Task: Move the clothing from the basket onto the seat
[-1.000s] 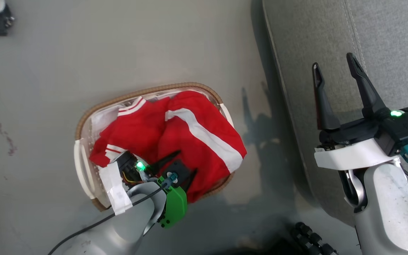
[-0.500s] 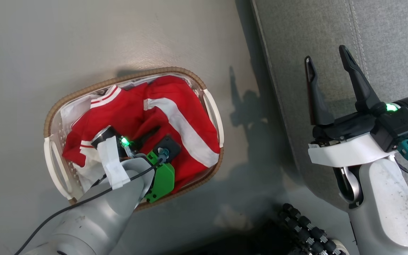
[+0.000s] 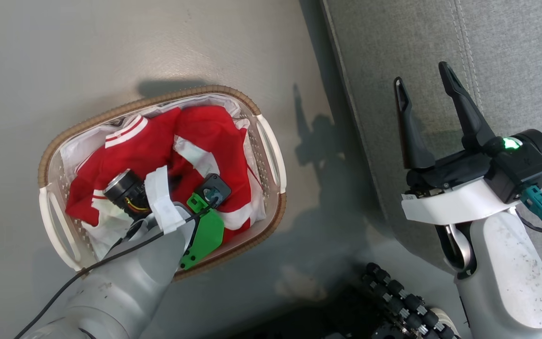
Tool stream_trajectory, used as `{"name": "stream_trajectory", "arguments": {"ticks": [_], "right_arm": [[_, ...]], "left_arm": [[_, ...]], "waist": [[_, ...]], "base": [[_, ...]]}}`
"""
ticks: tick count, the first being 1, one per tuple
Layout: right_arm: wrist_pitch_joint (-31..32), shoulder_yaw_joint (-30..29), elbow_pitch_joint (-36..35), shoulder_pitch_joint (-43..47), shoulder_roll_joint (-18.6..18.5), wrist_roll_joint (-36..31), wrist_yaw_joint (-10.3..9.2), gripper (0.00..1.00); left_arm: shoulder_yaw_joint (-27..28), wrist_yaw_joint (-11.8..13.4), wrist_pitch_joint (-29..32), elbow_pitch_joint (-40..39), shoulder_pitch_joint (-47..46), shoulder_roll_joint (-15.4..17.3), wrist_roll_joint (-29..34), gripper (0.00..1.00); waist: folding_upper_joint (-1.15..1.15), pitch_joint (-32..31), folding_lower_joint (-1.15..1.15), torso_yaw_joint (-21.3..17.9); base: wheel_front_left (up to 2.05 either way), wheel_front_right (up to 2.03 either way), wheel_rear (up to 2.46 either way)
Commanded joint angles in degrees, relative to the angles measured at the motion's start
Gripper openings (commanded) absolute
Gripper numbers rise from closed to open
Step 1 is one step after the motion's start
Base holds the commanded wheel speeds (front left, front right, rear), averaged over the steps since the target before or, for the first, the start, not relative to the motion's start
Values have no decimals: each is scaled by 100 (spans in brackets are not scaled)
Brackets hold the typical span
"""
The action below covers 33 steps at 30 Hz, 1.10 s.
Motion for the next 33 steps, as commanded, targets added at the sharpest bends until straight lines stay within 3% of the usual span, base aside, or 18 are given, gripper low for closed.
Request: {"name": "stream_trajectory", "arguments": {"ticks": [1,2,4,5,6,8,14,24,33], "right_arm": [[-14,20,13,-19,-15,65,-4,100],[-14,27,19,-15,-15,69,-4,100],[-14,35,33,-7,-15,62,-4,100],[-14,35,42,1,-15,65,-4,100],[-14,36,52,8,-15,68,-4,100],[-14,41,71,19,-15,74,-4,100],[-14,34,103,-6,-15,93,-4,100],[-14,-78,171,71,-16,-39,-4,100],[-13,-243,262,283,-18,-288,-4,100]], "left_arm": [[1,20,111,48,11,46,-49,100],[-5,16,146,51,14,51,-60,100],[-6,6,177,58,31,52,-85,84],[-6,-12,180,61,46,52,-104,40],[-7,-23,176,62,58,51,-117,18],[-9,-33,216,69,92,71,-153,0],[0,-37,247,76,141,91,-220,0],[86,9,-517,-127,208,45,-403,0],[264,33,-1370,-487,355,16,-623,0]], "waist": [[0,6,-1,-27],[0,5,-1,-35],[0,-4,-1,-44],[0,-14,-1,-46],[0,-24,-1,-46],[0,-49,-1,-46],[0,-128,-1,-15],[0,-490,-1,169],[0,-1255,-1,503]], "base": [[0,0,0],[0,0,0],[0,0,0],[0,0,0],[0,0,0],[0,0,0],[0,0,0],[0,0,0],[0,0,0]]}}
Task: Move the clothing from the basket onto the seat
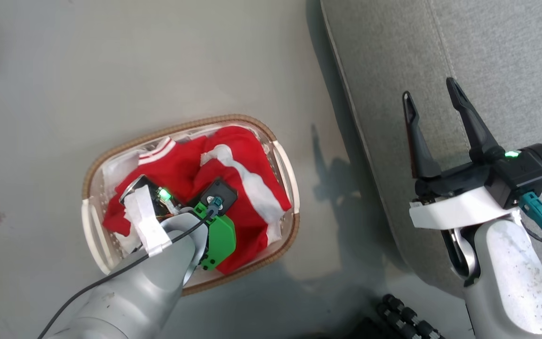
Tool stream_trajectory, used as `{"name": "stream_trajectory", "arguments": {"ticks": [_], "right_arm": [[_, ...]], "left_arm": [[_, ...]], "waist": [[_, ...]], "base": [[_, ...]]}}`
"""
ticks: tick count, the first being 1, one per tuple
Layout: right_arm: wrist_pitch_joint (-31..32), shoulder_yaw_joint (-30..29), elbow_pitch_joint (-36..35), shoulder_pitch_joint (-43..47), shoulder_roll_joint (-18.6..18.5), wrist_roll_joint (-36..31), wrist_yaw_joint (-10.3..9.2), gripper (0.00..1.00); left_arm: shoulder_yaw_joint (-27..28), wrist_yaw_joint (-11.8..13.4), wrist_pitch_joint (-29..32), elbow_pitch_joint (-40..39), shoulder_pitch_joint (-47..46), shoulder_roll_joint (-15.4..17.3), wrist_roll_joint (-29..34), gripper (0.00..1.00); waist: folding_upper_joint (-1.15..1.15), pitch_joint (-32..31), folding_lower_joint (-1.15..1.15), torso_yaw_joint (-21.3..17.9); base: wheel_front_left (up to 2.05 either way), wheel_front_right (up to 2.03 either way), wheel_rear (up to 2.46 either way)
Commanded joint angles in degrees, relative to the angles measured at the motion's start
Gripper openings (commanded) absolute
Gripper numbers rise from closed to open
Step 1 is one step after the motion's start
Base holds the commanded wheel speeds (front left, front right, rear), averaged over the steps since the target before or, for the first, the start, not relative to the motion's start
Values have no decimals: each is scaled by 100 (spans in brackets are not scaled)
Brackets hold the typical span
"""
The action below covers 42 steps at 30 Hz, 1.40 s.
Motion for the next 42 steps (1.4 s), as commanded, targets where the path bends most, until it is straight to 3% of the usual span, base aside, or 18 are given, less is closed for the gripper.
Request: {"name": "stream_trajectory", "arguments": {"ticks": [1,8,19,29,42], "right_arm": [[-14,-49,44,125,-21,-85,-4,100],[-14,-205,174,424,-21,-286,-5,100],[-14,-324,370,1022,-22,-527,-5,100],[-14,-274,481,1341,-22,-626,-5,100],[-14,29,560,1344,-19,-653,-4,100]], "left_arm": [[50,47,-88,-106,100,7,-41,0],[296,175,-191,-1023,234,172,-54,0],[594,156,-185,-2878,431,959,370,0],[517,-176,-88,-3377,-209,1338,573,0],[791,-231,291,-3953,-1364,1550,600,0]], "waist": [[0,-469,0,260],[0,-1257,0,548],[0,-2565,0,901],[0,-3415,0,996],[0,-3806,0,975]], "base": [[0,0,0],[0,0,0],[0,0,0],[0,0,0],[0,0,0]]}}
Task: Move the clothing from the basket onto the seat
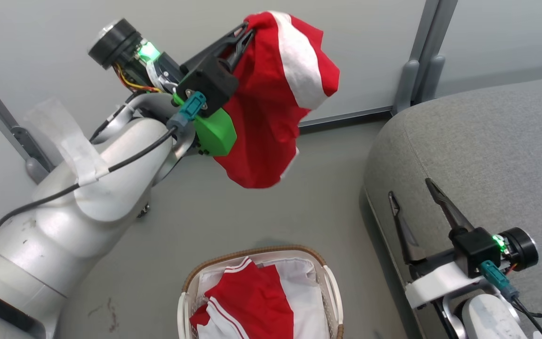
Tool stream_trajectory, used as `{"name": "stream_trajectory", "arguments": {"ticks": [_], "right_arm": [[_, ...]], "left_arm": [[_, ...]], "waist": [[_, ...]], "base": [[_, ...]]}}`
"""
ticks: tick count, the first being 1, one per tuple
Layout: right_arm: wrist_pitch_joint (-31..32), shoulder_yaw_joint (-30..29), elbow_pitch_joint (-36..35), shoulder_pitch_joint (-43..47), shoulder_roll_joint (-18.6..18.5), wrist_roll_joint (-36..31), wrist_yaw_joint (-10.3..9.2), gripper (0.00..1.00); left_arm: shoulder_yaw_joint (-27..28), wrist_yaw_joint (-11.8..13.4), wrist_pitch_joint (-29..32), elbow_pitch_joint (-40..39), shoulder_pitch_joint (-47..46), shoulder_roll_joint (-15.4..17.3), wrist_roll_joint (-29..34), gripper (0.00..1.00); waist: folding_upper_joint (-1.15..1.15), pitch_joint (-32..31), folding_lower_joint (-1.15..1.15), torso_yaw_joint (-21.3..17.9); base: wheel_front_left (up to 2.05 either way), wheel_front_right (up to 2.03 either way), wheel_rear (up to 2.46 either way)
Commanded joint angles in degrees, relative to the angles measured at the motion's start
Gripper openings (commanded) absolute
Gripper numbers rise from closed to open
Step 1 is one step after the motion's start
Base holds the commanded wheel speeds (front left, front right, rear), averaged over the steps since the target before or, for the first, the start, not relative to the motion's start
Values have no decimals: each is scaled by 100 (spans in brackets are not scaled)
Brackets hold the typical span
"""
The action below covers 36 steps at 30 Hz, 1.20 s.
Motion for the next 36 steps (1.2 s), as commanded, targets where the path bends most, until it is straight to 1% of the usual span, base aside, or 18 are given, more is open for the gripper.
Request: {"name": "stream_trajectory", "arguments": {"ticks": [1,9,12,16,27,31,36], "right_arm": [[-14,89,23,-73,-18,26,-5,100],[-14,868,165,-545,-17,158,-4,100],[-14,1283,336,-761,-19,304,-5,100],[-14,1564,530,-1052,-21,490,-5,100],[-13,1944,1211,-1915,-21,889,-5,100],[-14,1868,1331,-2180,-20,994,-5,100],[-14,1752,1471,-2420,-16,1018,-5,100]], "left_arm": [[29,2,35,-15,-111,42,-18,0],[40,-17,133,-35,-350,9,-64,0],[5,-23,130,-16,-376,-66,-83,0],[-58,-40,160,-90,-411,-196,-113,0],[-255,-60,281,-402,-408,-530,-179,0],[-307,-74,291,-486,-279,-600,-244,0],[-252,-101,283,-607,-45,-676,-537,0]], "waist": [[0,-27,1,-11],[0,-11,1,-63],[0,-6,1,-32],[0,-16,1,69],[0,-28,1,326],[0,-29,1,377],[0,-39,1,410]], "base": [[0,0,0],[0,0,0],[0,0,0],[0,0,0],[0,0,0],[0,0,0],[0,0,0]]}}
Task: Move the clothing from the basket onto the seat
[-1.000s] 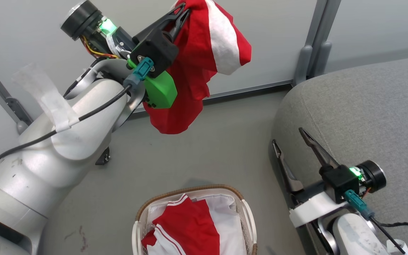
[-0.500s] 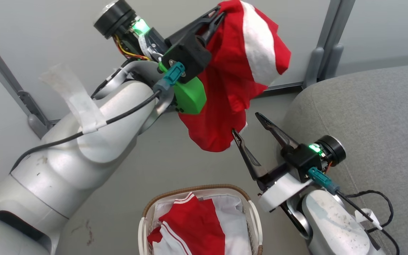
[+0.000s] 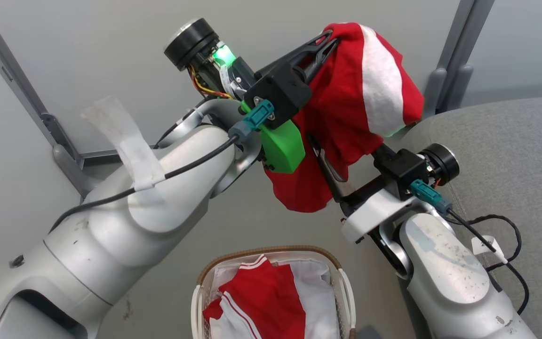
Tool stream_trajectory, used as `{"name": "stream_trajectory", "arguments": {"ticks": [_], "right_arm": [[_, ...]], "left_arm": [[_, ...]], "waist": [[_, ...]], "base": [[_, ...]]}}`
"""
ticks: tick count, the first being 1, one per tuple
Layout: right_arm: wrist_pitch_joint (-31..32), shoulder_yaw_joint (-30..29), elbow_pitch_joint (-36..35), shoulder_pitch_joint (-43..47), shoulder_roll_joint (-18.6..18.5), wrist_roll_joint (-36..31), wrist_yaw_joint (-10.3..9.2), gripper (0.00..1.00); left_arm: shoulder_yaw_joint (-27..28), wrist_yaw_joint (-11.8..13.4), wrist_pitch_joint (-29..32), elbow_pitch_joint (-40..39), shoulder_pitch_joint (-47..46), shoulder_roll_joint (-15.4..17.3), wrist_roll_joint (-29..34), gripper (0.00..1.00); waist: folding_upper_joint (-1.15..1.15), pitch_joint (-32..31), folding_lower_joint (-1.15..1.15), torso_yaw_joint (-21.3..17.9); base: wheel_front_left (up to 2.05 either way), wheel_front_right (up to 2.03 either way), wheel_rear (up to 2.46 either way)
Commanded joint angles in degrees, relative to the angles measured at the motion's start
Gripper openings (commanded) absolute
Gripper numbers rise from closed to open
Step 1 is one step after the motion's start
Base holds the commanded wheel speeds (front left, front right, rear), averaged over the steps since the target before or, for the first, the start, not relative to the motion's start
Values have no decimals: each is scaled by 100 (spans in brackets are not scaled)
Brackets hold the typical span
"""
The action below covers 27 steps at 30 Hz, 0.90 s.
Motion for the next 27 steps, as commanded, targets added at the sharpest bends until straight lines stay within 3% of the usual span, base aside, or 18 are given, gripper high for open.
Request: {"name": "stream_trajectory", "arguments": {"ticks": [1,2,3,4,16,17,18,20,21,27], "right_arm": [[-13,-8,58,-100,-17,40,-5,100],[-12,-19,105,-136,-17,41,-6,62],[-13,-25,136,-169,-17,46,-6,41],[-13,-33,166,-190,-17,56,-6,0],[-12,-80,77,-45,-17,20,-6,0],[-12,-101,61,-34,-17,9,-6,0],[-13,-111,48,-32,-17,3,-6,0],[-13,-160,13,-36,-17,-32,-6,0],[-13,-194,0,-36,-17,-62,-5,0],[-13,-359,-124,-14,-17,-181,-6,0]], "left_arm": [[27,-32,-7,-37,108,-17,-89,0],[12,-30,2,-65,152,-17,-106,0],[3,-30,16,-84,198,-14,-143,0],[-8,-20,19,-100,241,1,-151,0],[13,163,-261,76,786,301,-331,0],[23,173,-326,112,862,315,-369,6],[34,172,-377,140,921,321,-412,26],[61,171,-473,229,1096,310,-498,89],[74,170,-525,278,1206,307,-541,100],[243,233,-752,418,1969,285,-690,100]], "waist": [[0,-6,0,10],[0,-10,0,17],[0,-12,0,21],[0,-15,0,25],[0,-37,0,-33],[0,-34,0,-41],[0,-32,0,-46],[0,-26,0,-58],[0,-21,0,-64],[0,26,0,-109]], "base": [[0,0,0],[0,0,0],[0,0,0],[0,0,0],[0,0,0],[0,0,0],[0,0,0],[0,0,0],[0,0,0],[0,0,0]]}}
